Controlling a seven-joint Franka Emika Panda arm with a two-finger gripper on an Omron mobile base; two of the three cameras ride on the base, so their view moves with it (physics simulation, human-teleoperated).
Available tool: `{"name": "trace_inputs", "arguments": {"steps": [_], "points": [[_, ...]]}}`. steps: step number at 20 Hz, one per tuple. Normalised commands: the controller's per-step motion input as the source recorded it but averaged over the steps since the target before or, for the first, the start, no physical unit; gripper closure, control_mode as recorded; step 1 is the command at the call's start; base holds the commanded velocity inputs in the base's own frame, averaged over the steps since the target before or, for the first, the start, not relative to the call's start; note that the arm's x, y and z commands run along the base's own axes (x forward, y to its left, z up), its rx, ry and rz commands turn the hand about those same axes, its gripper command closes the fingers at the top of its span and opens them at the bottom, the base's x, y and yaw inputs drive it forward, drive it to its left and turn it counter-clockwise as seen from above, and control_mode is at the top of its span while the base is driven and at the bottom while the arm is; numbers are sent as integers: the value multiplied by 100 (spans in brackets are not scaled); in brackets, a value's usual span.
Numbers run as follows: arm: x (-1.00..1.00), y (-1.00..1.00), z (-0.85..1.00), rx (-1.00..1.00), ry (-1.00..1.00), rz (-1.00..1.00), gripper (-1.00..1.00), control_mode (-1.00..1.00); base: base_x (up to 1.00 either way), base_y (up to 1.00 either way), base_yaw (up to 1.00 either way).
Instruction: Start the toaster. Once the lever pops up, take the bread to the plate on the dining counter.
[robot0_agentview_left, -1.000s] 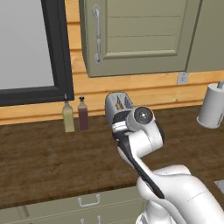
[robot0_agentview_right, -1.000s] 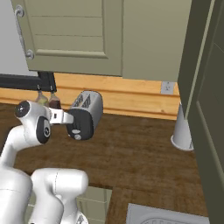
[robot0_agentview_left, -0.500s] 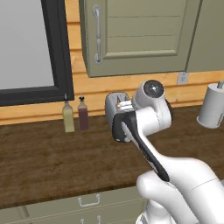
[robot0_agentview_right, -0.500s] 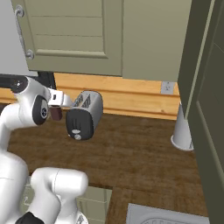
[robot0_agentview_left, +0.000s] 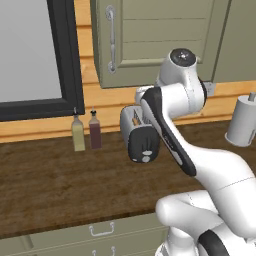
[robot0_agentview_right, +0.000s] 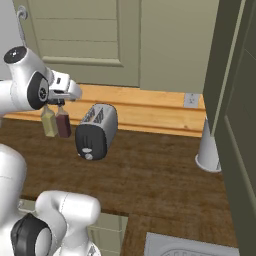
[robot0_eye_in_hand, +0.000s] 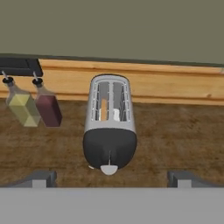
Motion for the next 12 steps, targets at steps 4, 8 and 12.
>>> {"name": "trace_inputs", "arguments": {"steps": [4,8,12], "points": [[-9,0,3,0,-5,0,-100,-100,0,0,0],[0,0,0,0,0,0,-100,-100,0,0,0],[0,0,0,0,0,0,-100,-100,0,0,0]]}}
